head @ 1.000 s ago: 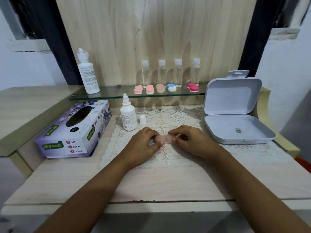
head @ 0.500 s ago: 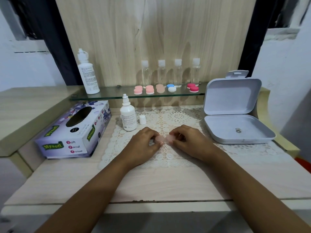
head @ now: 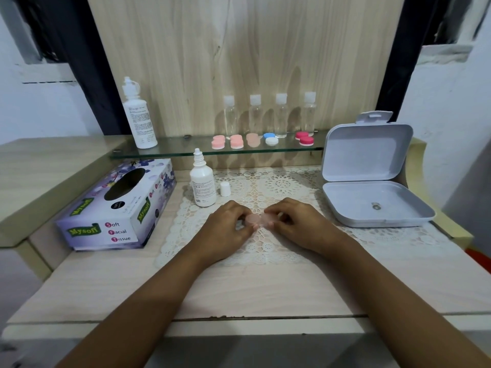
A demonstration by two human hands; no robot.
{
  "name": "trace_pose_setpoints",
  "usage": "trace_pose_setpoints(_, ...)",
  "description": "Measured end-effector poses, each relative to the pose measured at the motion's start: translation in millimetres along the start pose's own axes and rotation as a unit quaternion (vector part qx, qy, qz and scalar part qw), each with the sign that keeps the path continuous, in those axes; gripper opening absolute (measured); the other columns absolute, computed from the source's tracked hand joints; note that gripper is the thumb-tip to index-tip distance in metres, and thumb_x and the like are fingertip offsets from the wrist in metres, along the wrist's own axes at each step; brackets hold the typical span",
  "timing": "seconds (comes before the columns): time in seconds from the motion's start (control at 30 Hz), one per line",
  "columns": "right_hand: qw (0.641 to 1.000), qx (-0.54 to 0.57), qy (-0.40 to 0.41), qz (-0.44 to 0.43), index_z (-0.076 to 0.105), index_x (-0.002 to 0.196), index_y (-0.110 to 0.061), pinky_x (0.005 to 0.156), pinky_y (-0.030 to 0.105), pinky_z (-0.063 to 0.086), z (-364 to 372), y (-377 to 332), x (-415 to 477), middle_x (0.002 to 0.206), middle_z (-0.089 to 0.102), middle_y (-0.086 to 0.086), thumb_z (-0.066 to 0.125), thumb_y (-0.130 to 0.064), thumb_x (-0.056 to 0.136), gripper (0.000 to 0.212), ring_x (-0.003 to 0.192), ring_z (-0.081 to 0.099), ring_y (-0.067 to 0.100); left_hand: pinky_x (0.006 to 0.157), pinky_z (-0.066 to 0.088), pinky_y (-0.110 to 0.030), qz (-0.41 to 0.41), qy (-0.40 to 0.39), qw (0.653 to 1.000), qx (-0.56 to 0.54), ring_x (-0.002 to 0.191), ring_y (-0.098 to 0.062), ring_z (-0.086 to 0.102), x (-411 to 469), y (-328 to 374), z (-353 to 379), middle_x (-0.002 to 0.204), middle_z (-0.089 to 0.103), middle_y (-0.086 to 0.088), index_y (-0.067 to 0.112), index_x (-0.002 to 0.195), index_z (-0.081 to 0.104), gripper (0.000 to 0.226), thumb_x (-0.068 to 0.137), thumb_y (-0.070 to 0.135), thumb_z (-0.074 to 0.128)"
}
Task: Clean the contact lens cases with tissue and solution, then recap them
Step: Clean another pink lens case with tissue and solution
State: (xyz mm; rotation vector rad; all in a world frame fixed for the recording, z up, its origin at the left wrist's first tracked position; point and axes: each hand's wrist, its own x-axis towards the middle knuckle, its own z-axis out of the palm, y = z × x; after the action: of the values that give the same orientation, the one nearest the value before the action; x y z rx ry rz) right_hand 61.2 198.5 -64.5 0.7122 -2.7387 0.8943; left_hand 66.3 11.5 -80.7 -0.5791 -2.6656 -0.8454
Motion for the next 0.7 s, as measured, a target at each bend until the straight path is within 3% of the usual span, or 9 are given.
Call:
trace_pose_setpoints(0.2, 0.999, -0.007, 0.027, 0.032, 0.061, 0.106, -0.015, 0.086, 0.029, 0.045, 6.2, -1.4, 0.0, 0.099, 0.054, -0.002, 0.066, -0.032, 0.083, 0.029, 0.093, 0.054, 0.014, 0.086, 0.040, -0.019, 0.000, 0.000, 1.000, -0.001, 0.097, -0.006, 0.051, -0.4, 1.1, -0.6, 0.103, 0.055, 0.008, 0.017, 0.106, 0.063, 0.024, 0.088, 0.032, 0.061)
trace_pose_setpoints(0.33, 1.000, 0.015, -0.006, 0.016, 0.056, 0.125, -0.020, 0.090, 0.019, 0.039, 1.8, -0.5, -1.7, 0.109, 0.051, -0.003, 0.058, -0.025, 0.088, 0.037, 0.094, 0.049, 0.006, 0.086, 0.040, -0.020, 0.001, 0.001, 1.000, 0.000, 0.096, -0.006, 0.052, -0.3, 1.1, -0.7, 0.103, 0.055, 0.008, 0.017, 0.107, 0.063, 0.024, 0.088, 0.031, 0.061)
trace_pose_setpoints(0.43, 1.000, 0.012, -0.015, 0.008, 0.061, 0.119, -0.020, 0.082, 0.012, 0.034, -0.1, 0.3, -0.8, 0.106, 0.051, -0.004, 0.057, -0.024, 0.090, 0.029, 0.092, 0.049, 0.005, 0.085, 0.039, -0.018, -0.002, -0.001, 1.000, -0.002, 0.096, -0.006, 0.051, -0.1, 0.9, -0.5, 0.102, 0.055, 0.008, 0.017, 0.105, 0.063, 0.022, 0.088, 0.031, 0.061)
trace_pose_setpoints(0.7, 0.999, 0.000, 0.024, 0.043, 0.060, 0.101, -0.016, 0.083, 0.026, 0.044, 6.0, 0.1, 0.0, 0.096, 0.052, -0.004, 0.065, -0.036, 0.083, 0.027, 0.090, 0.052, 0.012, 0.084, 0.039, -0.018, 0.001, -0.001, 1.000, 0.000, 0.096, -0.006, 0.052, 0.3, 0.1, 0.5, 0.102, 0.054, 0.009, 0.018, 0.104, 0.063, 0.022, 0.088, 0.032, 0.061)
